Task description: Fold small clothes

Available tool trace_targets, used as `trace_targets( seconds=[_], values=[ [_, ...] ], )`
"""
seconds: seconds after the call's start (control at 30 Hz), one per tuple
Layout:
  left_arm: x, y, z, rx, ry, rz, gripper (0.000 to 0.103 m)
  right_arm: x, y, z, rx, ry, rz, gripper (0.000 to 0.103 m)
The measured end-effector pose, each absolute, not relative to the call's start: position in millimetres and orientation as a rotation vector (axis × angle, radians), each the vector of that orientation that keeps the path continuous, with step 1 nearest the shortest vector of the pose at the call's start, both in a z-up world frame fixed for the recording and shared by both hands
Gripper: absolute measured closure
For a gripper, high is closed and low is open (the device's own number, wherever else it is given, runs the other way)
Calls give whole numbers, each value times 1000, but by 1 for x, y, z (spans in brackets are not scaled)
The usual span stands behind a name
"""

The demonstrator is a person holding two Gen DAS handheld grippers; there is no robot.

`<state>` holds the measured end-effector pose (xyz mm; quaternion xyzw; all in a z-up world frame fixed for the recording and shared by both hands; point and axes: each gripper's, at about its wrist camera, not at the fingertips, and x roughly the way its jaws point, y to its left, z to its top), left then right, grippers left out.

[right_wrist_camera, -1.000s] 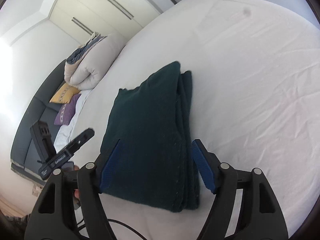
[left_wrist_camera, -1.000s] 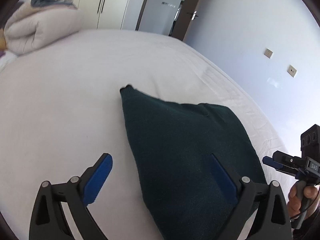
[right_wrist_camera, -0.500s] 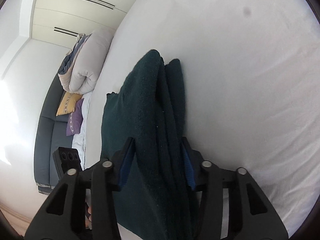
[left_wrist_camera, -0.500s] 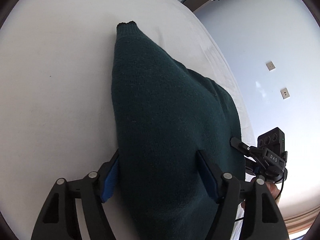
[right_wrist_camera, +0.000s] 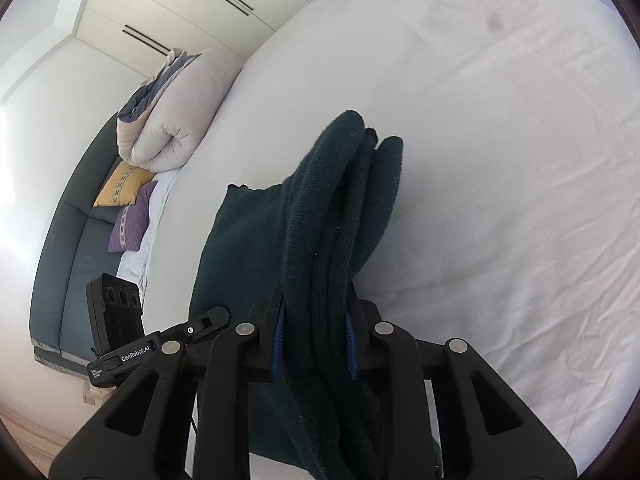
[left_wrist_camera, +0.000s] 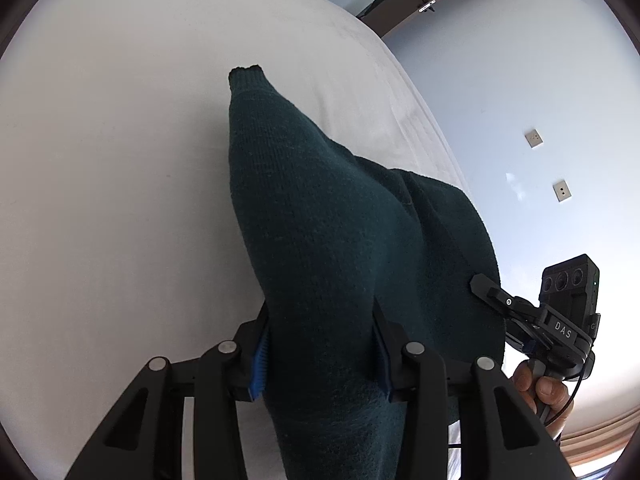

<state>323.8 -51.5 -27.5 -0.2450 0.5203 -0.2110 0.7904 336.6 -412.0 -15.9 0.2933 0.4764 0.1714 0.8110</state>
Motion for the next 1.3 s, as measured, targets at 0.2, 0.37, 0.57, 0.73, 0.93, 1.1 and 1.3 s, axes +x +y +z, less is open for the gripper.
trace_targets(
  seconds=[0.2,0.37,0.57,0.73,0.93,1.1,1.3],
  values=[
    [285,22,-11,-473,1105,-386,59,315,-340,-2,628,1041,468,81],
    [262,81,-22,-467,1108,-300,59,302,-262,-19,618,1101,539,81],
    [253,109,-60,-495,1115,-282,50,297,-213,-55,616,1149,503,80],
    [241,108,-59,-499,1053,-267,44,287,-231,-88,729,1175,430,62],
    [189,102,-7,-361,859,-203,28,239,-266,-52,689,1029,383,59],
    [108,67,49,-127,613,-119,0,177,-282,-4,570,886,328,58],
    [23,45,97,-12,395,-2,0,81,-274,69,339,641,255,34]
  ],
)
